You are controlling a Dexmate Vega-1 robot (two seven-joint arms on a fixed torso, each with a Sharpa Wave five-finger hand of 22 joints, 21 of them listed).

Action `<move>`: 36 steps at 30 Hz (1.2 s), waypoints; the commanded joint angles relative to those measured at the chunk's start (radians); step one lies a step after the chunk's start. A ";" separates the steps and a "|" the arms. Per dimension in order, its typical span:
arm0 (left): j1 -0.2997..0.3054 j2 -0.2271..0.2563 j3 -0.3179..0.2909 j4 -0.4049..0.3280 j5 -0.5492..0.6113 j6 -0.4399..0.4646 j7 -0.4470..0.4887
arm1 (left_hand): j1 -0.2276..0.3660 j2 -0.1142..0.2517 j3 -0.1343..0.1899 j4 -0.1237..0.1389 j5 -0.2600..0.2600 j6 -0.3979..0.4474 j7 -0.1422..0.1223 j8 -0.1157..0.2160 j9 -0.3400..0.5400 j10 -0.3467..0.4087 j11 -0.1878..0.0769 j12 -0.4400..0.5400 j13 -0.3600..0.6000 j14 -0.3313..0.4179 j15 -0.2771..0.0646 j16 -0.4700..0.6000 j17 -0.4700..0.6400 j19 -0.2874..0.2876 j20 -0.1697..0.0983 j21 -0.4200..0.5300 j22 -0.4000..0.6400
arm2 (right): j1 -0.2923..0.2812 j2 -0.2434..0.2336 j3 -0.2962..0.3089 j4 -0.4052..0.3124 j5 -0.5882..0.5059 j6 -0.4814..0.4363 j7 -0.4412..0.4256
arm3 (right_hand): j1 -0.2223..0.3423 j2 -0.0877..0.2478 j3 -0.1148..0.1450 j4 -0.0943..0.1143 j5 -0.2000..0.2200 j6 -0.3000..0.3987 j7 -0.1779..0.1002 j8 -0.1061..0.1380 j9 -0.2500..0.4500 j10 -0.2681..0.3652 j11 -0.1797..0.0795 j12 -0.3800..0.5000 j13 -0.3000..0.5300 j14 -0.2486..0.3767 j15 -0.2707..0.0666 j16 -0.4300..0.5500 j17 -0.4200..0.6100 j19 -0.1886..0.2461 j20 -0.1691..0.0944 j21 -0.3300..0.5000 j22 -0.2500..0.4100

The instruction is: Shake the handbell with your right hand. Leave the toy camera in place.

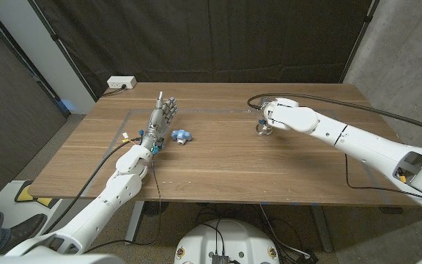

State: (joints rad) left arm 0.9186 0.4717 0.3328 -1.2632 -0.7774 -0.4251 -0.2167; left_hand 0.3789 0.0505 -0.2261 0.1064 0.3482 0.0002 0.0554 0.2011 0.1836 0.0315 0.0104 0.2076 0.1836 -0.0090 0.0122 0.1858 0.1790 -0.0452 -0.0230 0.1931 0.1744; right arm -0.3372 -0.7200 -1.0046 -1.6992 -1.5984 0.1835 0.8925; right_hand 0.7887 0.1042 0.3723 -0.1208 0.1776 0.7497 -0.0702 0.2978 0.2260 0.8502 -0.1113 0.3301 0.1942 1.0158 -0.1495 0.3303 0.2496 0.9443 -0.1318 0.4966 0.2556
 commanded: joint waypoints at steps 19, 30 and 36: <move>0.006 0.010 -0.004 -0.008 -0.001 0.014 0.001 | 0.004 0.011 -0.009 0.000 0.001 0.010 0.004 0.002 0.004 0.009 0.000 -0.002 0.006 0.000 0.000 0.003 0.004 -0.009 0.005 0.004 0.005 | 0.057 0.045 -0.083 0.071 -0.040 0.018 0.128 | -0.218 0.098 0.152 0.281 0.004 0.138 -0.084 0.056 0.159 0.286 -0.090 0.195 0.355 0.180 -0.076 0.131 0.280 -0.023 -0.087 0.312 0.152; 0.007 0.012 -0.005 -0.008 -0.004 0.016 -0.003 | 0.005 0.012 -0.012 0.000 0.001 0.010 0.003 0.002 0.004 0.006 0.001 -0.003 0.006 0.000 0.001 0.003 0.004 -0.009 0.005 0.004 0.005 | 0.013 0.025 -0.037 0.043 -0.027 -0.101 0.062 | -0.400 0.030 0.290 0.186 0.014 0.373 -0.142 0.471 0.728 0.488 -0.090 0.712 1.046 0.379 -0.073 0.431 0.735 0.096 -0.089 0.639 0.395; -0.003 0.010 -0.002 0.004 -0.004 0.017 -0.013 | 0.005 0.013 -0.013 0.001 0.001 0.013 0.003 0.003 0.004 0.007 0.000 -0.003 0.006 0.000 0.001 0.003 0.004 -0.009 0.006 0.004 0.005 | -0.015 0.021 0.011 0.026 0.029 -0.154 0.035 | -0.523 0.011 0.350 0.271 0.020 0.457 -0.142 0.642 0.865 0.515 -0.087 0.954 1.046 0.400 -0.070 0.680 0.956 0.190 -0.090 0.779 0.608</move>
State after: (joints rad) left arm 0.9247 0.4820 0.3286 -1.2698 -0.7797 -0.4104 -0.2176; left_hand 0.3857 0.0572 -0.2329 0.1076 0.3482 0.0057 0.0534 0.2011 0.1836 0.0314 0.0105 0.2076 0.1836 -0.0091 0.0123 0.1858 0.1790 -0.0470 -0.0212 0.1931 0.1743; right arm -0.3108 -0.6885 -1.0557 -1.6478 -1.6269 0.1288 0.9762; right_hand 0.3028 0.1105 0.7012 0.1199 0.1896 1.1922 -0.2125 0.8940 1.0479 1.3613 -0.1995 1.2211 1.2334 1.4097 -0.2179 0.9546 1.1681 1.1105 -0.2001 1.2345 0.7896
